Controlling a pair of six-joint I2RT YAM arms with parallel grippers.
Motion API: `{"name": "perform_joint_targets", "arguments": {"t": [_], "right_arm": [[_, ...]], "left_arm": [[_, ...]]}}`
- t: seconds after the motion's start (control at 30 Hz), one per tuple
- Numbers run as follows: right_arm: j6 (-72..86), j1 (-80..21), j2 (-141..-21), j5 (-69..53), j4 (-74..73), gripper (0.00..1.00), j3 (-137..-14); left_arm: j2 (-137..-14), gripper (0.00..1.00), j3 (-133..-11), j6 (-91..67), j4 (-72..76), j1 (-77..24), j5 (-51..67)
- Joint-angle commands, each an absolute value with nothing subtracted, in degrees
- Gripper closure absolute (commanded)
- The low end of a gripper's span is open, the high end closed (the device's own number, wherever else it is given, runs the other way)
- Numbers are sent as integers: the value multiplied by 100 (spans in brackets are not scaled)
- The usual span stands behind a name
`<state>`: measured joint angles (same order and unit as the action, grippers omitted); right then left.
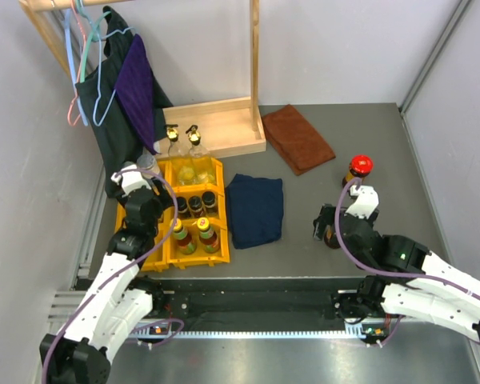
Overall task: Organize the condiment bottles
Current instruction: Place the bottle in the storage box, then pick up the bottle from the center of the board.
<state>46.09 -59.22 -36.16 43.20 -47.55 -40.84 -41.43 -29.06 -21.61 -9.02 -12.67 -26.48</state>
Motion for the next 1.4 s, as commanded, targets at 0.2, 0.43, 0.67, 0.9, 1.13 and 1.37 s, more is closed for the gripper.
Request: {"name": "perform_joint_targets", "arguments": {"t": [0.2, 0.43, 0.67, 0.9, 1.13, 1.37], "right_arm": [[4860, -5792, -3700, 4710, -5282, 1, -4526], [4624, -5082, -3998, 4897, -5256, 1, -4895], [4447, -4192, -4350, 3885, -4861, 1, -4405], [4606, -4192, -4561, 3639, -4720, 1, -4043], [4632, -4184, -4807, 3516, -4614, 7, -3973], [4623, -4140, -5001, 3358, -4535, 48, -3973]], "left_arm": [[-3850, 1, -4182, -2294, -1449, -1292, -2365], [-3709, 1, -4816, -2153, -2580, -1292, -1925], [-3402, 1, -5063, -2224, -3690, -1292, -1986], [-2822, 1, -5036, -2347, -4007, -1292, -2057], [-2584, 1, -5089, -2856, -4473, -1292, -2768], [-2680, 1, -5185, -3023, -4614, -1292, -2918]]}}
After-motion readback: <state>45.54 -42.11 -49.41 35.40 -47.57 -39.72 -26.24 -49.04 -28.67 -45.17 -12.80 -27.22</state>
